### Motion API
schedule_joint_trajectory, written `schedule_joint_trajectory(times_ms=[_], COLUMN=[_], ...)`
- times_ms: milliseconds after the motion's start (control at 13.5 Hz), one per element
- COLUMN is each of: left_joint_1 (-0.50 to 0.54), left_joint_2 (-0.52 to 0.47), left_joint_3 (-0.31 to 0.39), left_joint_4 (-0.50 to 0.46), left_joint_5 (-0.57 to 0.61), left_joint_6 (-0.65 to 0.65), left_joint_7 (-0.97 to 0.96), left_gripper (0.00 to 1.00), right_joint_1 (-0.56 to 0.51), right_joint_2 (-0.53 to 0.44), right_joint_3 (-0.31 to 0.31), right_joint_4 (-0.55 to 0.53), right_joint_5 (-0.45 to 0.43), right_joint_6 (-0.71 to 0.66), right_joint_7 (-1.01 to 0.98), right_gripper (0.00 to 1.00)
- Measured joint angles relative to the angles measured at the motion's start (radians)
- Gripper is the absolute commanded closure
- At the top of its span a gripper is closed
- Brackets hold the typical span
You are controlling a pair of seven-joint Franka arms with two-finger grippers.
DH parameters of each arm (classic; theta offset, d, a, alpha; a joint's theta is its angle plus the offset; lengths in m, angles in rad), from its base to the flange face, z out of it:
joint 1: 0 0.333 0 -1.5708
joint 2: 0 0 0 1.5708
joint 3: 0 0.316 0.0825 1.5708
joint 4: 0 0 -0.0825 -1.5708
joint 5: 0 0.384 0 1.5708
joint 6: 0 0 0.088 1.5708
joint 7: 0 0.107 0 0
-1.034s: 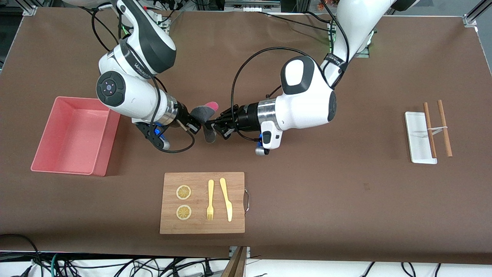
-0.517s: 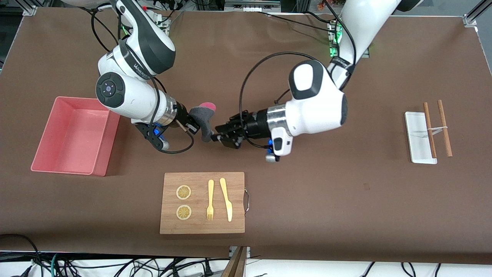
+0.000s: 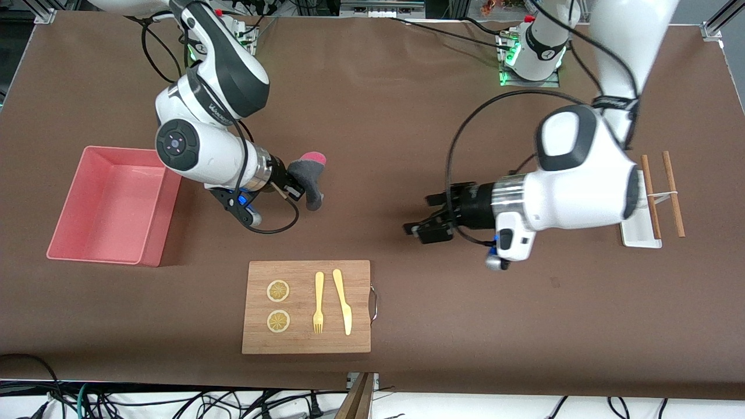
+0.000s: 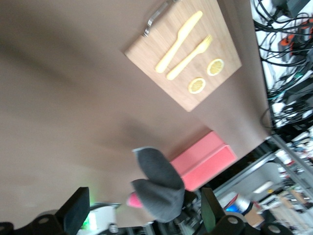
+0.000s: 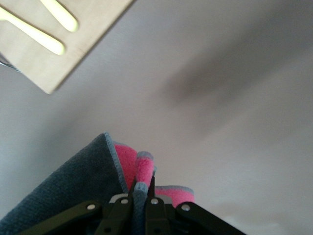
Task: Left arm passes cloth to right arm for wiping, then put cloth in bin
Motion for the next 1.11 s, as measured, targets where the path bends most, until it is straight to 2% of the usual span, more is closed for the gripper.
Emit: schedule_joint_trajectory(times_ms=[221, 517, 591, 812, 960, 1107], left_joint_1=[0.118, 0.216, 0.247, 0.297, 0.304, 0.308], left_joint_2=[-0.077, -0.202, -0.259, -0.341, -0.38, -0.42], left_joint_3=[0.001, 0.0, 0.001, 0.001, 0.001, 0.0], left_joint_4=[-0.017, -0.063, -0.129, -0.249, -0.313, -0.375], left_joint_5=[0.086, 0.337, 0.445, 0.622, 0.686, 0.717], left_joint_6=[-0.2, -0.405, -0.415, -0.392, -0.335, -0.28], left_joint_7=[0.099, 0.294, 0.417, 0.594, 0.648, 0.654], left_gripper=[0.0, 0.0, 0.0, 0.0, 0.0, 0.0], right_joint_1=[0.016, 0.041, 0.04, 0.04, 0.04, 0.039], right_joint_2=[0.037, 0.106, 0.129, 0.161, 0.171, 0.172], right_joint_3=[0.003, 0.004, 0.004, 0.001, -0.017, -0.076], right_joint_4=[-0.064, -0.136, -0.162, -0.201, -0.227, -0.259], right_joint_5=[-0.001, -0.033, -0.06, -0.08, -0.098, -0.115], right_joint_6=[0.005, 0.097, 0.13, 0.147, 0.152, 0.153], right_joint_7=[-0.027, -0.03, -0.034, -0.068, -0.092, -0.174], right_gripper=[1.0, 1.0, 1.0, 1.0, 1.0, 1.0])
